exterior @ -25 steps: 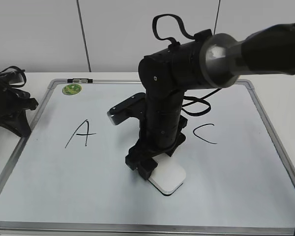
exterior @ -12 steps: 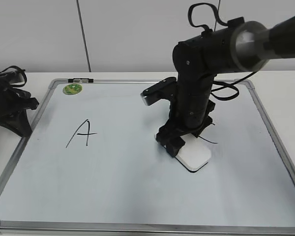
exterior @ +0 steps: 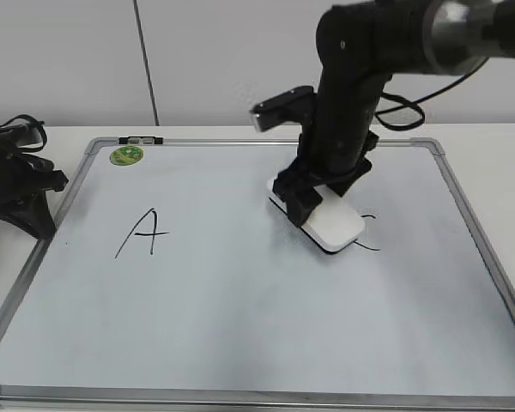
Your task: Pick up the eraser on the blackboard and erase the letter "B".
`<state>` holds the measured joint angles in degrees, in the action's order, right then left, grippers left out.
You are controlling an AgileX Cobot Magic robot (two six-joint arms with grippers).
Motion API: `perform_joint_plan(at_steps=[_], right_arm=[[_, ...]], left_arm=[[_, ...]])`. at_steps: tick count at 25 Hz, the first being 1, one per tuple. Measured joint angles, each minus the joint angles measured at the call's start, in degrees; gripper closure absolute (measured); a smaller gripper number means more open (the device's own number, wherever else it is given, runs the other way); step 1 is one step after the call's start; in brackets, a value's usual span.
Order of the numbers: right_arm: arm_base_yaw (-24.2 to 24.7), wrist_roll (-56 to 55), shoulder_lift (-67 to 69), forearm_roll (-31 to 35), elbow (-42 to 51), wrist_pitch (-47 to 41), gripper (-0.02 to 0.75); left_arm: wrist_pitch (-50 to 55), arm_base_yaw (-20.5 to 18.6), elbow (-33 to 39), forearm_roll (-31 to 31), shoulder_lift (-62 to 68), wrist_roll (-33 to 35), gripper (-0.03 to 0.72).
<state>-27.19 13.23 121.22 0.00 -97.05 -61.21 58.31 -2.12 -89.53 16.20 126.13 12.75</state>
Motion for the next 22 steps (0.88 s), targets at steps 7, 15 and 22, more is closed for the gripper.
perform_joint_plan(at_steps=[7, 15, 22], right_arm=[[0.10, 1.13, -5.20, 2.98, -10.24, -8.36, 0.185], [5.01, -0.82, -10.07, 3.10, -10.18, -9.52, 0.185], [12.54, -2.10, -17.80, 3.19, -0.82, -9.64, 0.186]], left_arm=[[-0.09, 0.00, 0.00, 0.00, 0.00, 0.00, 0.677], [-0.33, 0.00, 0.00, 0.00, 0.00, 0.00, 0.677], [-0.33, 0.00, 0.00, 0.00, 0.00, 0.00, 0.677]])
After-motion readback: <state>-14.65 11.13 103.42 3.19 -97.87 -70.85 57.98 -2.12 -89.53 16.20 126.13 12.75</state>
